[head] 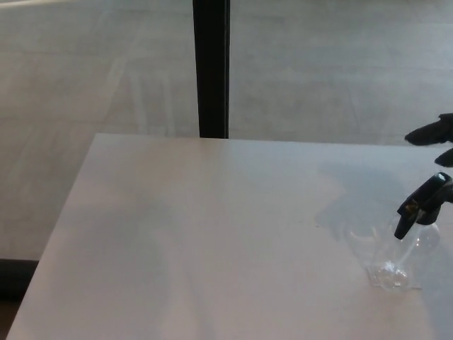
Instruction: The robot uses its right hand to grab and lift the lid of the spray bottle kept in the middle of the desk and places the lid on the right side of the bottle
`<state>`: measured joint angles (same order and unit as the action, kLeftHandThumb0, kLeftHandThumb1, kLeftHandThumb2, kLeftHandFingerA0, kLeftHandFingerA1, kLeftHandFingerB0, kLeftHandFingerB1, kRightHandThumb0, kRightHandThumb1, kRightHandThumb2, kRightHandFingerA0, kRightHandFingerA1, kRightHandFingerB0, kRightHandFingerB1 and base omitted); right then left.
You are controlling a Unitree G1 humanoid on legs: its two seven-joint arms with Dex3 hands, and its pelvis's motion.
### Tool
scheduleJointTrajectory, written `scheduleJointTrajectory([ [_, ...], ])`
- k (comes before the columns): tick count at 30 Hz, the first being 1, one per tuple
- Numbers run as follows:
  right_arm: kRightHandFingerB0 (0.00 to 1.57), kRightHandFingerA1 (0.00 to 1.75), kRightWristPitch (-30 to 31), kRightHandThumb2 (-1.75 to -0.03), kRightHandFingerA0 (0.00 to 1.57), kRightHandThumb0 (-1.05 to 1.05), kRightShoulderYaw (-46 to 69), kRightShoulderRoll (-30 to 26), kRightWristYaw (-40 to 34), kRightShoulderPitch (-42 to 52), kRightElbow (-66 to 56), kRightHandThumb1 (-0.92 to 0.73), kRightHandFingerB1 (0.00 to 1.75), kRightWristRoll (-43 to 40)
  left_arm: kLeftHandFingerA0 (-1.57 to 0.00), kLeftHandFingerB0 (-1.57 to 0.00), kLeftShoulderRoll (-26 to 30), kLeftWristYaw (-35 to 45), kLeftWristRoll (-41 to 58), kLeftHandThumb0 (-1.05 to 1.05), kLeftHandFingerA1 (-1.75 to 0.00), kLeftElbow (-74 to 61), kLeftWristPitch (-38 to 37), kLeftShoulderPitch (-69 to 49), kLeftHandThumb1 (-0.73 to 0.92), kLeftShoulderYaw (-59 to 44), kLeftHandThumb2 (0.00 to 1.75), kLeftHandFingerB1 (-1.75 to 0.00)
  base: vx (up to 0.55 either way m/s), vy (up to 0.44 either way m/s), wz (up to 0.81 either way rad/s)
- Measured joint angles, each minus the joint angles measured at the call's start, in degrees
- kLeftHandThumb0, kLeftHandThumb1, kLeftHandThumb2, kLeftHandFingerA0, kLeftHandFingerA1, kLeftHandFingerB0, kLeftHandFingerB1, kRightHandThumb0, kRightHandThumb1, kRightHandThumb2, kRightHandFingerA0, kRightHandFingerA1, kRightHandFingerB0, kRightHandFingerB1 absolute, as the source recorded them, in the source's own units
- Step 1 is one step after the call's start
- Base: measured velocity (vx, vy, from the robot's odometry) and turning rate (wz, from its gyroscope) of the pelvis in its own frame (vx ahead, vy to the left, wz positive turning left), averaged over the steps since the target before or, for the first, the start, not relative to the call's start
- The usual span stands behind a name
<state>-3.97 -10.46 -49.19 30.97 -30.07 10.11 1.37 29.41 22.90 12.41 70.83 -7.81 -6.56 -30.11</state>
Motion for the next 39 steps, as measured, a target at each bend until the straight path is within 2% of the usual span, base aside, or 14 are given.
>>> scheduleJointTrajectory([
  [11,0.40,0.51,-4.3,-0.61,0.43,-0.73,-2.2,-0.5,5.4,-4.3,2.3,-0.67,0.34,4.8,-0.60,-0.42,0.0,0.0,0.1,-0.80,-0.52,0.3,-1.0,0.2,0.85,0.2,0.65,-0.39,0.00,0.000,0.00],
  [12,0.34,0.51,-4.6,-0.71,0.39,-0.81,-2.3,-0.5,5.5,-4.4,2.5,-0.60,0.37,5.1,-0.58,-0.41,0.0,0.0,0.1,-0.78,-0.51,0.3,-1.0,0.2,0.85,0.2,0.65,-0.39,0.00,0.000,0.00],
  [14,0.37,0.47,-5.4,-0.62,0.41,-0.78,-2.5,-0.4,5.9,-4.5,2.5,-0.72,0.32,5.9,-0.57,-0.41,0.0,0.0,0.1,-0.78,-0.51,0.5,-1.1,0.2,0.86,0.2,0.65,-0.39,0.00,0.000,0.00],
  [27,0.34,0.50,-9.6,-0.62,0.42,-0.78,-5.5,-0.5,6.4,-4.4,0.4,-0.72,0.31,15.0,-0.58,-0.42,0.0,0.2,0.2,-0.79,-0.52,0.8,-1.5,0.8,0.87,0.2,0.66,-0.39,0.00,0.000,0.00],
  [30,0.36,0.72,-10.4,-0.63,0.52,-0.71,-6.0,-0.7,6.2,-4.3,-0.5,-0.72,0.32,17.1,-0.58,-0.42,0.0,0.2,0.2,-0.79,-0.52,0.8,-1.5,0.9,0.86,0.3,0.65,-0.40,0.00,0.000,0.00],
  [31,0.48,1.16,-10.7,-0.62,0.81,-0.53,-6.1,-0.8,6.1,-4.2,-0.9,-0.73,0.36,17.8,-0.58,-0.42,0.0,0.2,0.2,-0.79,-0.53,0.8,-1.5,0.9,0.87,0.3,0.65,-0.40,0.00,0.000,0.00],
  [32,0.48,1.16,-11.0,-0.62,0.81,-0.53,-6.1,-0.8,5.8,-4.1,-1.3,-0.73,0.36,18.7,-0.58,-0.42,0.0,0.2,0.2,-0.79,-0.53,0.8,-1.5,0.9,0.87,0.3,0.65,-0.40,0.00,0.000,0.00],
  [33,0.64,1.59,-11.3,-0.63,0.93,-0.31,-6.1,-0.8,5.5,-4.0,-1.4,-0.79,0.42,19.1,-0.56,-0.40,0.0,0.2,0.2,-0.78,-0.52,0.8,-1.5,0.9,0.87,0.3,0.65,-0.40,0.00,0.000,0.00],
  [34,0.69,1.72,-11.8,-0.66,0.94,-0.23,-6.1,-0.8,4.5,-3.7,-1.7,-0.77,0.48,20.0,-0.57,-0.41,0.0,0.2,0.2,-0.78,-0.52,0.8,-1.5,0.9,0.86,0.3,0.65,-0.40,0.00,0.000,0.00],
  [35,0.88,1.75,-12.2,-0.75,0.99,-0.19,-6.0,-0.8,3.4,-3.5,-1.7,-0.67,0.62,20.7,-0.59,-0.42,0.0,0.2,0.2,-0.78,-0.52,0.8,-1.5,0.9,0.86,0.3,0.66,-0.40,0.00,0.000,0.00],
  [36,0.85,1.75,-12.5,-0.84,0.96,-0.21,-6.0,-0.8,2.6,-3.4,-1.7,-0.67,0.80,21.2,-0.59,-0.41,0.0,0.2,0.2,-0.78,-0.51,0.8,-1.5,1.0,0.87,0.3,0.66,-0.39,0.00,0.000,0.00],
  [37,0.85,1.75,-12.8,-0.84,0.96,-0.21,-6.0,-0.6,1.8,-3.3,-1.6,-0.67,0.80,21.5,-0.59,-0.41,0.0,0.2,0.2,-0.78,-0.51,0.8,-1.5,1.0,0.87,0.3,0.66,-0.39,0.00,0.000,0.00],
  [38,0.81,1.34,-13.2,-1.01,1.20,-0.34,-6.0,-0.5,0.9,-3.2,-1.6,-0.57,0.85,21.8,-0.59,-0.42,0.0,0.2,0.2,-0.79,-0.52,0.8,-1.5,1.0,0.87,0.3,0.66,-0.39,0.00,0.000,0.00],
  [39,0.82,1.36,-13.6,-0.98,1.22,-0.37,-6.1,-0.4,0.1,-3.1,-1.5,-0.54,0.83,22.2,-0.58,-0.41,0.0,0.2,0.2,-0.78,-0.52,0.8,-1.5,1.0,0.88,0.3,0.66,-0.40,0.00,0.000,0.00],
])
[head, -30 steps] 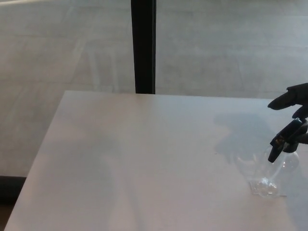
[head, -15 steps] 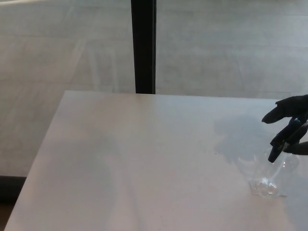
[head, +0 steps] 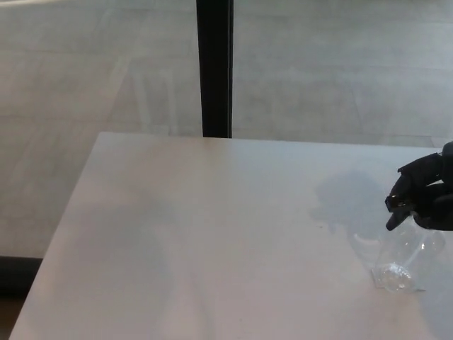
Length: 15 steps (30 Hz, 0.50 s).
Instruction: The robot uses its right hand to grab and lift the lid of the spray bottle kept in the middle of the desk and places the lid on the right side of the bottle
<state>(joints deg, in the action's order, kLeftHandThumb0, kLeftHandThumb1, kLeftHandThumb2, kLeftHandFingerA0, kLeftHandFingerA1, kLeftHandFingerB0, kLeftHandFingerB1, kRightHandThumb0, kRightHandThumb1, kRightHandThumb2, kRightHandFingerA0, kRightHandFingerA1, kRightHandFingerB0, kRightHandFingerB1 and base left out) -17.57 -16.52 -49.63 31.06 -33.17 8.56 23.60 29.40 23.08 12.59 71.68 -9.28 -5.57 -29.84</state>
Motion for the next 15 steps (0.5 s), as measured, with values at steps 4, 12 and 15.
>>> scheduleJointTrajectory([
  [4,0.81,1.37,-1.2,-0.91,1.21,-0.39,-0.1,0.3,-2.7,0.3,0.2,-0.46,0.82,1.3,-0.59,-0.42,0.0,0.0,0.0,-0.77,-0.52,0.0,0.0,0.0,0.88,0.0,0.66,-0.39,0.00,0.000,0.00],
  [12,0.83,1.75,-3.2,-0.67,0.88,-0.28,-0.1,0.9,-8.6,1.3,0.5,-0.71,0.95,4.0,-0.59,-0.42,-0.1,0.0,0.0,-0.77,-0.52,0.0,0.0,0.1,0.88,0.0,0.66,-0.40,0.00,0.000,0.00],
  [15,0.85,1.75,-4.0,-0.60,0.88,-0.38,-0.1,1.0,-10.7,1.6,0.5,-0.62,0.82,4.9,-0.59,-0.42,-0.1,0.0,0.0,-0.78,-0.51,0.0,0.0,0.1,0.88,0.0,0.66,-0.39,0.00,0.000,0.00],
])
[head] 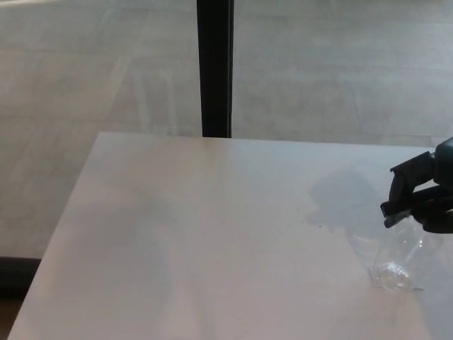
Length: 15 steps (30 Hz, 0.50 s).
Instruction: The robot uses its right hand to grab and lift the lid of the spray bottle kept in the middle of the desk and places the lid on the right side of the bottle
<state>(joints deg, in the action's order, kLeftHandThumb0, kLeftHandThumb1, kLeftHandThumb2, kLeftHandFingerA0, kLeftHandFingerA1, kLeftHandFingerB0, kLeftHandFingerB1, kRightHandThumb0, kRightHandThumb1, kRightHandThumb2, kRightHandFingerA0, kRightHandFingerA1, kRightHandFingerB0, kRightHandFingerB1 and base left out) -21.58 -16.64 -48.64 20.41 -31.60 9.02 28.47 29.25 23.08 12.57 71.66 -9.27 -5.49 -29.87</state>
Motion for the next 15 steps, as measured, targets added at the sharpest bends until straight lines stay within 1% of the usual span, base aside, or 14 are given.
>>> scheduleJointTrajectory([
  [2,0.85,1.73,-0.7,-0.61,0.86,-0.38,0.0,0.1,-1.5,0.2,0.0,-0.63,0.82,0.7,-0.59,-0.42,0.0,0.0,0.0,-0.79,-0.51,0.0,0.0,0.0,0.88,0.0,0.66,-0.40,0.00,0.000,0.00],
  [3,0.87,1.71,-1.0,-0.62,0.86,-0.36,0.2,0.1,-2.3,0.3,0.0,-0.64,0.76,1.0,-0.58,-0.42,0.0,0.0,0.0,-0.78,-0.52,0.0,0.0,-0.1,0.88,0.0,0.66,-0.40,0.00,0.000,0.00],
  [4,0.89,1.67,-1.3,-0.66,0.90,-0.33,0.4,0.2,-2.9,0.3,0.0,-0.70,0.74,1.2,-0.59,-0.42,0.0,0.0,0.0,-0.79,-0.52,0.0,0.0,-0.1,0.88,0.0,0.66,-0.40,0.00,0.000,0.00],
  [5,0.80,1.33,-1.6,-1.01,1.18,-0.31,0.8,0.3,-3.6,0.4,0.1,-0.57,0.85,1.3,-0.60,-0.42,0.0,0.0,0.0,-0.78,-0.52,0.0,0.0,-0.1,0.88,-0.1,0.66,-0.39,0.00,0.000,0.00],
  [6,0.79,1.73,-2.0,-0.84,0.89,-0.22,1.5,0.7,-4.3,0.4,0.2,-0.72,0.98,1.3,-0.59,-0.42,0.0,0.0,0.0,-0.80,-0.51,0.0,0.0,-0.2,0.87,-0.1,0.66,-0.39,0.00,0.000,0.00],
  [7,0.79,1.73,-2.3,-0.84,0.89,-0.22,2.5,1.1,-5.0,0.4,0.4,-0.72,0.98,1.2,-0.59,-0.42,0.0,0.0,0.0,-0.80,-0.51,0.0,0.0,-0.3,0.87,-0.1,0.66,-0.39,0.00,0.000,0.00],
  [8,0.77,1.65,-2.5,-0.93,0.91,-0.18,3.7,1.5,-5.6,0.4,0.5,-0.70,1.10,1.0,-0.59,-0.42,0.0,0.0,0.0,-0.81,-0.52,0.0,0.0,-0.3,0.87,-0.1,0.66,-0.39,0.00,0.000,0.00],
  [9,0.80,1.61,-2.7,-0.96,0.93,-0.18,5.1,2.0,-6.2,0.3,0.8,-0.69,1.10,0.8,-0.59,-0.42,0.0,-0.1,0.0,-0.81,-0.52,0.0,0.0,-0.4,0.88,-0.2,0.66,-0.39,0.00,0.000,0.00],
  [10,0.80,1.61,-2.7,-0.95,0.93,-0.21,6.9,2.6,-6.5,-0.2,1.2,-0.71,1.11,0.2,-0.58,-0.42,0.0,-0.1,0.1,-0.81,-0.52,0.0,0.0,-0.5,0.88,-0.2,0.66,-0.39,0.00,0.000,0.00],
  [11,0.76,1.62,-2.6,-0.96,0.91,-0.22,8.6,3.2,-6.6,-1.0,1.6,-0.70,1.18,-0.6,-0.58,-0.40,0.0,-0.1,0.1,-0.80,-0.52,0.0,0.0,-0.6,0.88,-0.2,0.66,-0.39,0.00,0.000,0.00],
  [12,0.78,1.65,-2.4,-0.98,0.90,-0.22,10.0,3.6,-6.6,-1.7,1.8,-0.66,1.15,-1.2,-0.59,-0.42,0.0,-0.1,0.1,-0.81,-0.51,0.0,0.0,-0.7,0.87,-0.2,0.66,-0.40,0.00,0.000,0.00],
  [14,0.78,1.65,-1.8,-0.98,0.90,-0.22,12.4,4.0,-6.5,-3.4,2.3,-0.66,1.15,-2.5,-0.59,-0.42,0.0,-0.1,0.1,-0.81,-0.51,0.0,0.0,-0.9,0.87,-0.2,0.66,-0.40,0.00,0.000,0.00],
  [15,0.78,1.68,-1.4,-0.94,0.87,-0.21,13.6,4.1,-6.4,-4.5,2.4,-0.64,1.18,-3.3,-0.58,-0.42,0.0,-0.1,0.1,-0.82,-0.51,0.0,0.0,-1.0,0.86,-0.3,0.65,-0.40,0.00,0.000,0.00],
])
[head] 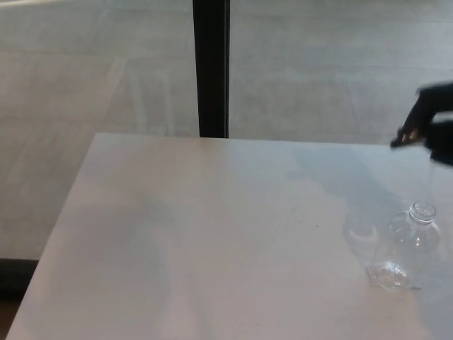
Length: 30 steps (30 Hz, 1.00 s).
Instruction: The robot uses its right hand to grab and lift the lid of the spray bottle kept in the middle of the desk and places the lid on the right side of the bottle
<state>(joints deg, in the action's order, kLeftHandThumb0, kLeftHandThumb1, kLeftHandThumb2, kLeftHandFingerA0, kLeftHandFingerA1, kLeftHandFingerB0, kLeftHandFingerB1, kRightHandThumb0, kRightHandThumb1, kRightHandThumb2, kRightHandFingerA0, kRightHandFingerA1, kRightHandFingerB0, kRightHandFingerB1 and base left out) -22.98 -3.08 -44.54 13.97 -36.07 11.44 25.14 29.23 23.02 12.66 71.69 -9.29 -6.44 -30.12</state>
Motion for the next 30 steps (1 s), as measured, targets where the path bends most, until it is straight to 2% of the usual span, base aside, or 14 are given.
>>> scheduleJointTrajectory([
  [4,0.82,1.64,3.0,-0.90,0.90,-0.20,4.3,0.1,1.3,-3.7,-0.6,-0.66,1.11,-3.1,-0.58,-0.41,0.0,0.1,0.1,-0.81,-0.51,0.0,0.0,-0.2,0.86,-0.2,0.66,-0.40,0.00,0.000,0.00],
  [7,0.85,1.59,4.9,-0.96,0.90,-0.19,6.8,0.1,2.2,-6.2,-0.3,-0.59,1.06,-5.1,-0.57,-0.41,0.0,0.1,0.4,-0.80,-0.50,0.1,0.0,-0.4,0.86,-0.5,0.66,-0.39,0.00,0.000,0.00],
  [13,0.87,1.52,7.0,-0.99,0.90,-0.15,10.6,-0.4,3.7,-10.6,3.3,-0.57,1.09,-9.0,-0.58,-0.40,0.0,0.1,1.1,-0.79,-0.51,0.2,0.0,-0.6,0.87,-0.7,0.67,-0.39,0.00,0.000,0.00],
  [14,0.86,1.57,7.4,-1.01,0.89,-0.14,11.4,-0.4,3.8,-11.2,4.0,-0.57,1.13,-9.7,-0.55,-0.39,0.0,0.1,1.2,-0.80,-0.51,0.3,0.0,-0.6,0.87,-0.7,0.66,-0.40,0.00,0.000,0.00],
  [19,0.89,1.49,9.0,-0.99,0.91,-0.15,15.4,-0.4,3.3,-9.7,5.8,-0.56,1.07,-11.9,-0.55,-0.39,0.0,0.6,1.4,-0.81,-0.52,0.3,0.0,-0.9,0.86,-0.7,0.66,-0.40,0.00,0.000,0.00],
  [20,0.89,1.46,8.9,-0.95,0.91,-0.13,16.0,-0.3,3.1,-8.4,6.5,-0.60,0.99,-12.2,-0.50,-0.32,0.0,0.6,1.5,-0.77,-0.62,0.3,0.0,-1.0,0.68,-0.7,1.08,-0.52,0.00,0.000,0.00],
  [23,0.88,1.48,8.4,-0.91,0.90,-0.15,17.3,-0.2,2.5,-3.4,8.1,-0.63,0.99,-12.7,-0.51,-0.33,-0.1,0.7,1.6,-0.79,-0.61,0.3,0.0,-1.1,0.69,-0.6,1.08,-0.52,0.00,0.000,0.00],
  [24,0.90,1.49,8.3,-0.90,0.92,-0.16,17.4,-0.1,2.4,-2.1,8.4,-0.63,0.94,-12.7,-0.57,-0.40,-0.1,0.7,1.6,-0.80,-0.51,0.3,0.0,-1.2,0.85,-0.6,0.66,-0.39,0.00,0.000,0.00],
  [26,0.90,1.54,7.9,-0.89,0.93,-0.20,17.3,0.4,1.5,2.1,9.4,-0.64,0.90,-12.4,-0.57,-0.40,-0.1,0.8,1.7,-0.80,-0.51,0.3,0.0,-1.3,0.87,-0.6,0.65,-0.39,0.00,0.000,0.00],
  [27,0.90,1.58,7.5,-0.82,0.91,-0.25,17.2,0.7,0.9,4.3,10.1,-0.67,0.87,-12.1,-0.57,-0.41,-0.1,0.8,1.7,-0.80,-0.50,0.4,0.0,-1.3,0.88,-0.6,0.66,-0.39,0.00,0.000,0.00],
  [30,0.91,1.57,7.0,-0.77,0.92,-0.27,16.3,1.9,-0.6,9.4,11.2,-0.68,0.82,-11.3,-0.57,-0.41,-0.1,0.7,1.7,-0.80,-0.52,0.4,0.0,-1.3,0.88,-0.6,0.66,-0.40,0.00,0.000,0.00],
])
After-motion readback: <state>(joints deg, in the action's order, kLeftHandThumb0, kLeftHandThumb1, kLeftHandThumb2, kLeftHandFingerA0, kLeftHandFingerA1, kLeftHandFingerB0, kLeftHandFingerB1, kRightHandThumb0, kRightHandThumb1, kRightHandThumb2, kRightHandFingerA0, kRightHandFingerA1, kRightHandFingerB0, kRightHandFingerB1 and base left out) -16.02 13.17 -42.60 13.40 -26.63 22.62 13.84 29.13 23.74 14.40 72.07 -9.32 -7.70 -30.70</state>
